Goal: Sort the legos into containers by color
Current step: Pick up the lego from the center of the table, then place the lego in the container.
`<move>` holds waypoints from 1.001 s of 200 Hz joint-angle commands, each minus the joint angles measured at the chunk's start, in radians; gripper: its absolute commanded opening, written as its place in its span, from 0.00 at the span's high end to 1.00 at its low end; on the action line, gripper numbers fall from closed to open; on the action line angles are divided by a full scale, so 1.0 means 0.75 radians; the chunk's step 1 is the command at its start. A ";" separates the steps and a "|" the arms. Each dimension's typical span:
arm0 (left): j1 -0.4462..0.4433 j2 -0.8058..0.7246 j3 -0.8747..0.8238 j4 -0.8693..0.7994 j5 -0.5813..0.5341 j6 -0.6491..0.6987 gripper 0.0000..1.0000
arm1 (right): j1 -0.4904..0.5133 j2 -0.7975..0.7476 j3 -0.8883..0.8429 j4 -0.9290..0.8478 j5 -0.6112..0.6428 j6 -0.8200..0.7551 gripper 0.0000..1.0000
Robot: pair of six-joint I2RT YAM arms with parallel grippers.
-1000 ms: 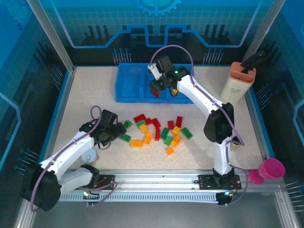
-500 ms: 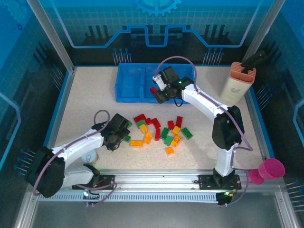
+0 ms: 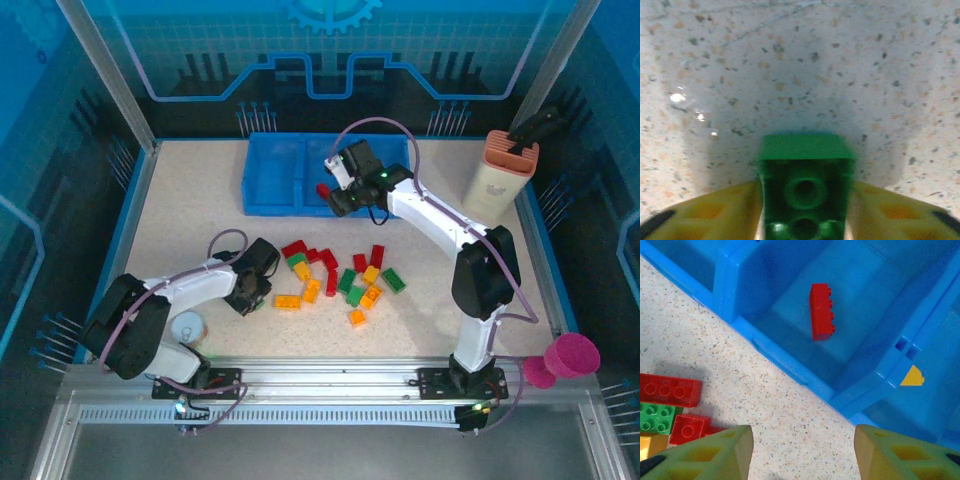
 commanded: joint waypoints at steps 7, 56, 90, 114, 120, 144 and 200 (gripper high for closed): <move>-0.012 0.096 -0.034 0.214 0.196 0.010 0.66 | -0.019 -0.060 -0.038 0.012 0.046 -0.009 0.43; -0.003 0.022 0.253 -0.093 0.051 0.353 0.77 | -0.023 -0.164 -0.126 -0.006 0.057 0.026 0.43; 0.056 0.022 0.627 -0.256 -0.181 0.747 0.78 | -0.022 -0.321 -0.276 0.001 0.018 0.120 0.43; 0.158 0.098 0.831 -0.199 -0.207 0.928 0.78 | -0.022 -0.436 -0.428 0.010 0.001 0.180 0.42; 0.178 0.128 0.878 -0.174 -0.210 0.959 0.79 | -0.022 -0.456 -0.459 0.003 0.000 0.192 0.42; 0.241 0.303 1.070 -0.095 -0.234 1.049 0.79 | -0.018 -0.528 -0.557 -0.045 -0.001 0.239 0.42; 0.335 0.779 1.501 -0.048 -0.234 1.143 0.79 | -0.002 -0.709 -0.690 -0.118 0.018 0.360 0.41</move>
